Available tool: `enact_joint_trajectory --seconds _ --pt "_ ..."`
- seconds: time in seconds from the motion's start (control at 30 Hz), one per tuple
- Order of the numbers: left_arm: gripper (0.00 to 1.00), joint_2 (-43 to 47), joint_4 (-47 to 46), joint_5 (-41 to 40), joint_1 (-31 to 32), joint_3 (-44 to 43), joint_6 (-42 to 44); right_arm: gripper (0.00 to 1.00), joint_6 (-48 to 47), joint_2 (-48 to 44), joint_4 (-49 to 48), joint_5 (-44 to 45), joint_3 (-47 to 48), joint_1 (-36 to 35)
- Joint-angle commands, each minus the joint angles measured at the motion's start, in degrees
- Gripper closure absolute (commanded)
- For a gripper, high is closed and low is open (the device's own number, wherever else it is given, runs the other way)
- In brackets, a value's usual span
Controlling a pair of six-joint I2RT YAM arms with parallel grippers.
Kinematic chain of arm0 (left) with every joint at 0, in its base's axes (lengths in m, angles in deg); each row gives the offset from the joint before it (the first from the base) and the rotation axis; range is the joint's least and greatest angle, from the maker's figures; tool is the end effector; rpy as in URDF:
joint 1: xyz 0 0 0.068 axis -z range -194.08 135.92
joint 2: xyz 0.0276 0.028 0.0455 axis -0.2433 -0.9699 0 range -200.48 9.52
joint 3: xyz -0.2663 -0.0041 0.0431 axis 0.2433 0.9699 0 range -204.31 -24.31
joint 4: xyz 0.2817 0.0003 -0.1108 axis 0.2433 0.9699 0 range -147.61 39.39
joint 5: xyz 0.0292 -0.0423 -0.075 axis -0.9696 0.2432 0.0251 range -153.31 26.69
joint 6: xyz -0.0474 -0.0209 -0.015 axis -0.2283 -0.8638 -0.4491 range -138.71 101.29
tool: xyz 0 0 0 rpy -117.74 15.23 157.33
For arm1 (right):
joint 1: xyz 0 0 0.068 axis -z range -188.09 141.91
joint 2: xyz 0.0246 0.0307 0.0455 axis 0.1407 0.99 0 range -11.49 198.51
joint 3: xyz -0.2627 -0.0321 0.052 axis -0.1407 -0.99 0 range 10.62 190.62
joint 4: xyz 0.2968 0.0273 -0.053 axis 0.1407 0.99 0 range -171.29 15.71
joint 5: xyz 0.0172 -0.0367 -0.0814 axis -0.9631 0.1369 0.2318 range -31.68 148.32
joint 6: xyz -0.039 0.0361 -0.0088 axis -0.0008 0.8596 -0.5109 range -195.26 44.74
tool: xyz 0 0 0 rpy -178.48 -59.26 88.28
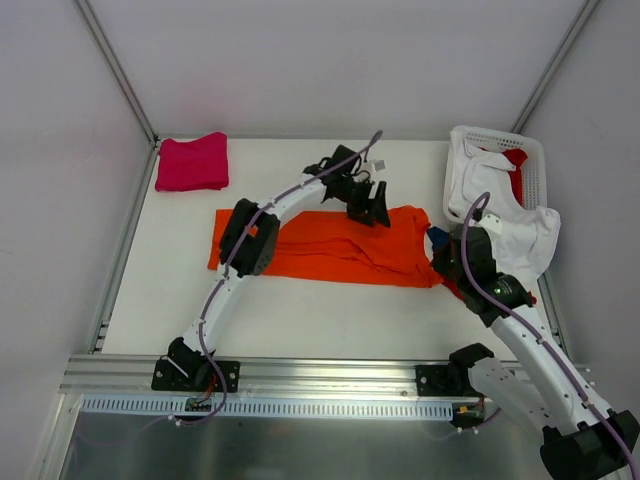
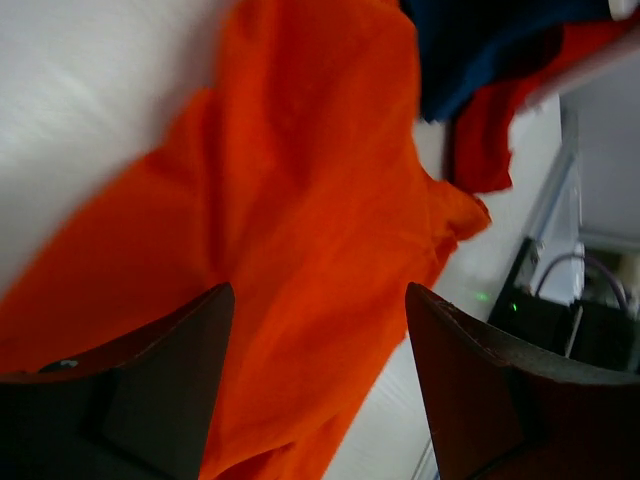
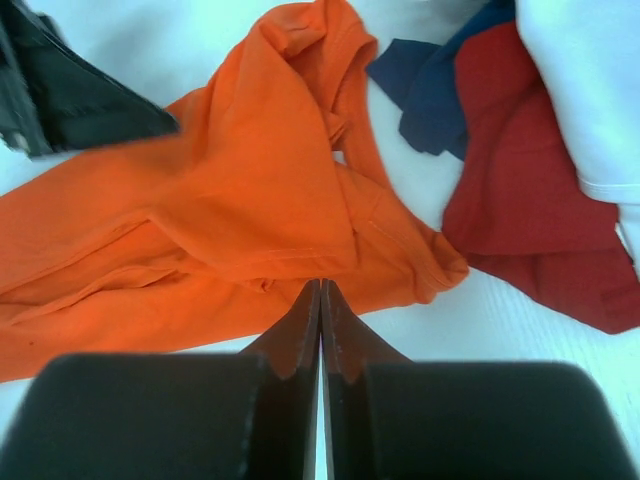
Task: Fold and stack the t-shirts
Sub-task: Rotate the tshirt 90 degrees
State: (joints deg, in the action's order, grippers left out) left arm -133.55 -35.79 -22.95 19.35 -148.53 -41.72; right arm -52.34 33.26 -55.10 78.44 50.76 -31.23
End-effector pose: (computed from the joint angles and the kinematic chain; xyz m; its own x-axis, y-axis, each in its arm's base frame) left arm 0.4861 -0.3485 0.1679 -0.8249 0.1876 -0.5332 0.5511 0.4767 -0.6849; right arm 0.2068 0.0750 0.2788 -0.4716 0.1962 -0.8597 0.0938 0.9806 0.1723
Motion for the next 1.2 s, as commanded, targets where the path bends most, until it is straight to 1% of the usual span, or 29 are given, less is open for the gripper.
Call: enact_joint_trajectory --seconds 0.0,0.03,0.13,0.27,0.33,0.4,0.43,0.47,0.5,0.6,0.7,0.73,0.83,0.97,1.0,1.07,1.1,1.13,1.17 --pt "0.30 1.8 -0.1 12.5 4.8 -4.7 4.0 1.00 -0.9 -1.9 1.8 3.8 -1.1 -0.2" --pt "0.32 1.8 -0.2 14.1 6.5 -4.5 4.8 1.00 -0.9 -1.9 2.0 4.0 -1.4 -0.2" --pt "0.37 2.7 -0.4 15.4 9.0 -3.0 5.9 0.99 -0.7 -1.3 1.8 4.3 -1.6 -0.2" --pt "0.42 3.2 -1.3 14.7 10.9 -0.6 6.4 1.00 -0.2 -0.1 0.9 3.9 -2.1 -0.2" --pt "0.49 2.8 -1.4 12.6 11.0 0.1 6.2 1.00 0.0 0.1 0.4 3.5 -2.3 -0.2" --pt "0.54 2.5 -1.5 8.0 11.0 1.5 6.2 0.99 -0.1 0.2 0.3 3.6 -2.3 -0.2" --pt "0.60 2.5 -1.4 5.5 11.0 1.9 6.0 0.99 -0.1 0.0 0.4 3.8 -2.4 -0.2" --pt "0.63 2.4 -1.5 2.6 11.1 2.8 5.8 0.99 -0.1 0.0 0.3 3.7 -2.4 -0.2" --pt "0.64 2.4 -1.6 -4.3 11.2 3.1 5.7 1.00 -0.2 -0.1 0.4 3.7 -2.6 -0.2" --pt "0.73 1.5 -1.5 -18.2 11.9 3.9 4.3 0.99 -0.2 0.2 0.3 3.8 -2.7 -0.2" --pt "0.82 0.0 -1.4 -23.4 12.0 3.8 1.5 0.99 -0.1 0.4 0.3 3.6 -2.6 -0.2" --pt "0.90 -0.5 -1.3 -24.6 12.0 4.1 0.9 0.99 -0.2 0.2 0.2 3.7 -2.6 -0.2" --pt "1.00 -1.2 -0.6 -29.1 12.1 4.3 0.1 0.99 -0.1 0.1 0.3 4.0 -2.5 -0.2" --pt "1.00 -1.7 1.9 -35.9 12.3 3.2 1.5 0.99 -0.2 0.2 0.3 4.1 -2.3 -0.2" --pt "1.00 -1.8 2.9 -39.8 12.3 1.7 1.8 1.00 -0.2 0.2 0.2 4.1 -2.3 -0.2" --pt "1.00 -2.7 6.6 -44.0 12.2 -1.1 3.7 1.00 -0.2 0.5 0.3 4.1 -2.2 -0.2" --pt "1.00 -3.9 8.6 -47.5 12.1 -5.4 4.6 0.99 -0.2 0.6 0.3 4.1 -2.1 -0.2" --pt "1.00 -4.2 11.6 -49.1 11.9 -7.5 5.4 0.99 -0.2 0.7 0.3 4.1 -1.8 -0.2" --pt "1.00 -4.5 12.4 -50.5 11.7 -9.0 7.2 1.00 -0.4 0.8 0.3 4.2 -1.8 -0.2"
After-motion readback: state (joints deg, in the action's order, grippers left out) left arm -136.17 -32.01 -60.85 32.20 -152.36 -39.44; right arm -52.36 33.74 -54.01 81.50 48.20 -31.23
